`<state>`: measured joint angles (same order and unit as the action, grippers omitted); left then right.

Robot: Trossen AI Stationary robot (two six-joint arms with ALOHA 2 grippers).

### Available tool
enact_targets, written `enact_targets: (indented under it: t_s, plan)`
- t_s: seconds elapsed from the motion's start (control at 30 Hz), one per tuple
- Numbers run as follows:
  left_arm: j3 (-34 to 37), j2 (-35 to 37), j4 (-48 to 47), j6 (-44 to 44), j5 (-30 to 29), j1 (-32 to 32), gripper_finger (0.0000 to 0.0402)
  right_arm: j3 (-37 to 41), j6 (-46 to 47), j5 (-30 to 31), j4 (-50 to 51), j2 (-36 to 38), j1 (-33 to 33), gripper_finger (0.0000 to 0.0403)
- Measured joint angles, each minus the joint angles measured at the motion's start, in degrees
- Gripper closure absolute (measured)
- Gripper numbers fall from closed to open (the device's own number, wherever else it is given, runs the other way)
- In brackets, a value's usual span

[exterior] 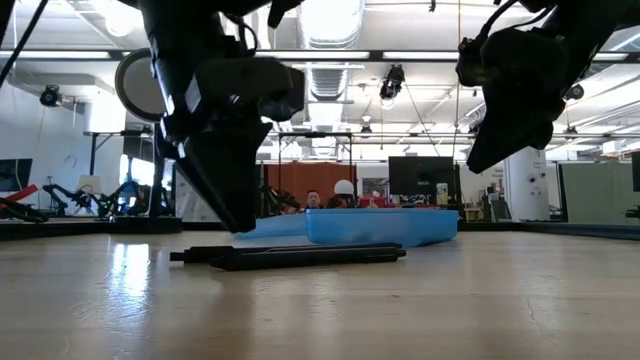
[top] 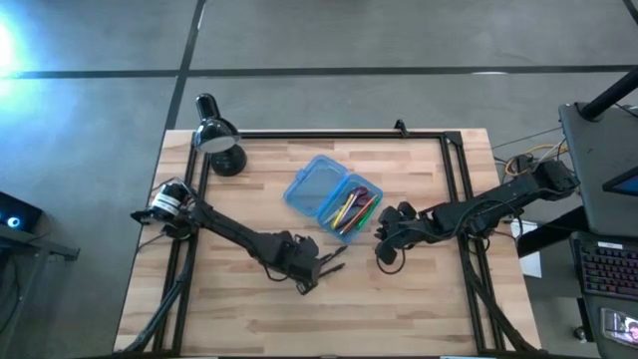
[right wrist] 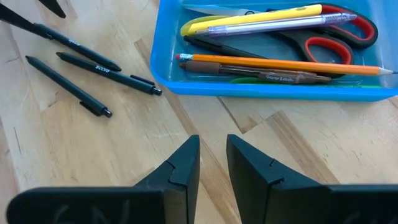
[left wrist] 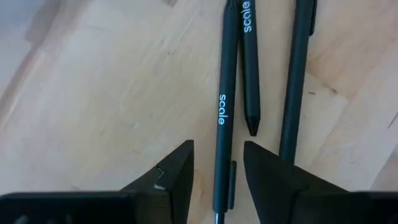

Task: Pick & place school supplies into a supply box
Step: Put the top black pen into the supply box

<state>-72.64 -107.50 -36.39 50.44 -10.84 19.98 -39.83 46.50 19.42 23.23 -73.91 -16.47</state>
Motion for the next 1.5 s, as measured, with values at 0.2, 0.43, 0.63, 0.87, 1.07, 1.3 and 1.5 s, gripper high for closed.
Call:
enact_targets:
  t_s: [0.2,0.43,0.63,0.87,1.07,1.3,1.5]
  plan:
    - [1.55,-0.37,1.94,-3.48,0.4,0.01,0.0278,0.0,-0.22,0.02,0.04,0.0,0.02,0.033]
    - [1.96,-1.23,2.79,-4.33,0.9,0.03,0.0278,0.12,-0.22,0.02,0.1,0.0,0.02,0.033]
    - [1.75,-3.47,3.56,-4.34,1.11,0.09,0.0278,0.69,-0.22,0.02,0.0,0.0,0.02,0.033]
    - [1.77,-4.33,3.25,-4.61,0.79,-0.01,0.0318,0.94,-0.02,0.04,0.1,0.0,0.02,0.033]
    - [2.5,-4.45,3.65,-2.18,-2.09,-0.05,0.0383,0.94,0.3,0.37,-0.05,0.0,0.02,0.033]
    - [1.68,-4.55,2.92,3.5,-2.33,-0.65,0.039,0.94,2.9,3.64,0.12,3.32,0.0,0.033]
    - [-2.8,-3.86,0.74,5.36,-1.23,-0.91,0.0391,0.94,4.11,9.74,0.46,9.73,-0.02,0.033]
